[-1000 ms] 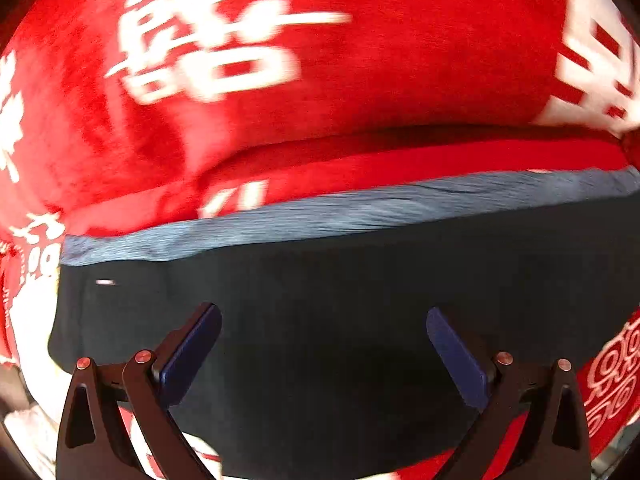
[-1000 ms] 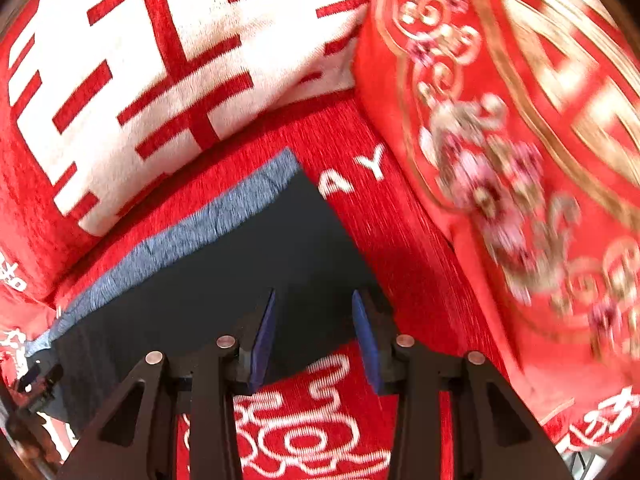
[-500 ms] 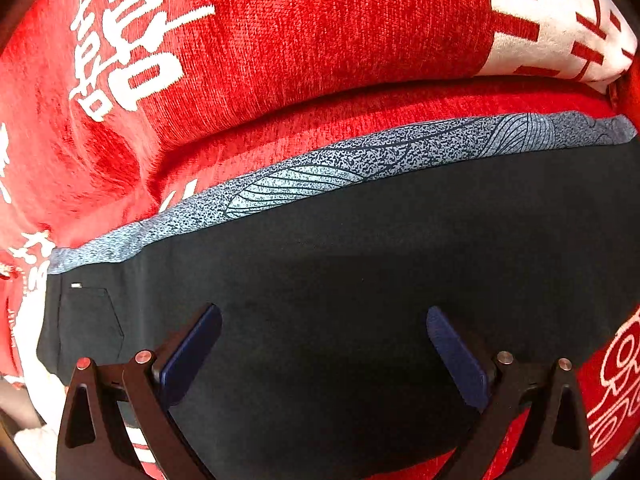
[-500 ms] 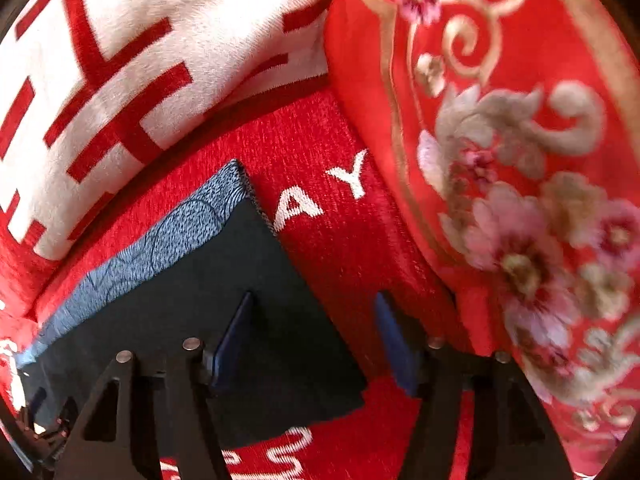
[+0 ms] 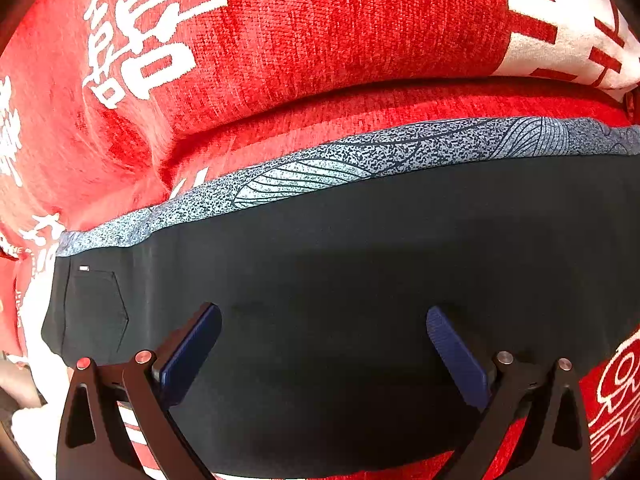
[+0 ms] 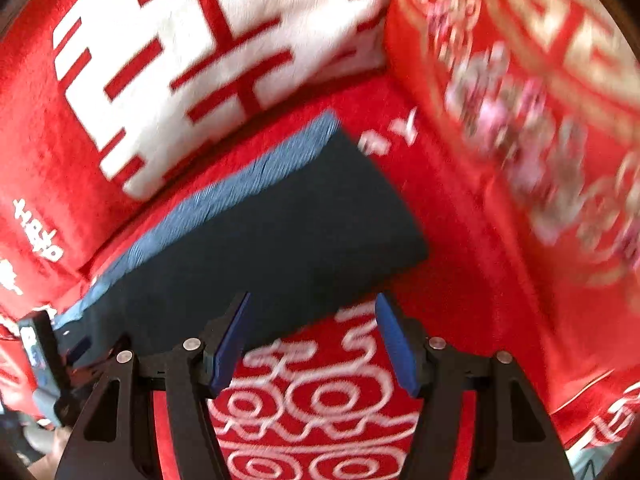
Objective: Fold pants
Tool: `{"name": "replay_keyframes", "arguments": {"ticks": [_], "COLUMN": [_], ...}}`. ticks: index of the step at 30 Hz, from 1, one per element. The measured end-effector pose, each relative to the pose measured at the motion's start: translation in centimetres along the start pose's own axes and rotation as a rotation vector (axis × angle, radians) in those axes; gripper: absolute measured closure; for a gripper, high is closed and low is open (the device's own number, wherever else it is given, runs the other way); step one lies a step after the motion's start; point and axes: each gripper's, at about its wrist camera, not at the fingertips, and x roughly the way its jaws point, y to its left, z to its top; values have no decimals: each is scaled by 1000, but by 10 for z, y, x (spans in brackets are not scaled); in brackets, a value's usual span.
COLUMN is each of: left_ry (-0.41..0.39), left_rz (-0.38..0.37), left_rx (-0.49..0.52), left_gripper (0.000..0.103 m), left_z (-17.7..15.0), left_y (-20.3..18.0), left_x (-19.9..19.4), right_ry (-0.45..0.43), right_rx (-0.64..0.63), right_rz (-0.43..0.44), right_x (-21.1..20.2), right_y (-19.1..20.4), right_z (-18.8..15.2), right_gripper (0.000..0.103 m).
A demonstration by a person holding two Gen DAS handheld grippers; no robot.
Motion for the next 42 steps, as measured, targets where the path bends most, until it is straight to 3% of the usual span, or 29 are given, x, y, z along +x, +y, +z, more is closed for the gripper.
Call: {"name": "replay_keyframes", "arguments": {"ticks": [6,8,10,14,19,23,28,42], "left_ry": [30,67,81,44,58,23,68,67], "left_rz": [-8,12,-23,-99,-148,-133,-195,-189], "left_rx": [-22,-27,-50,-44,6,6,-39,-29], "left_gripper": [0,0,0,0,0,0,0,0], "left_z": [1,8,14,25,28,23,24,23], "left_y": [2,0,-5,-36,-92,-104,-95,-95], "left_x": [-2,-5,-12,-31,-25,-20,-12,-15], "right_ry": [51,43,18,-29,-46,-55,-56,-61], "right_rx": [80,123,154,206,263,256,270,285], "right_rz": [95,159,220,301,385,408,432,457], "right_x": [25,28,29,35,48,50,48,56], "right_y": [-8,-17,-24,-38,-49,-51,-57,-53], "right_z": [-12,-10,-11,-9,-18,-20,-20,-4], "right_gripper": [36,36,36,36,36,36,36,36]}}
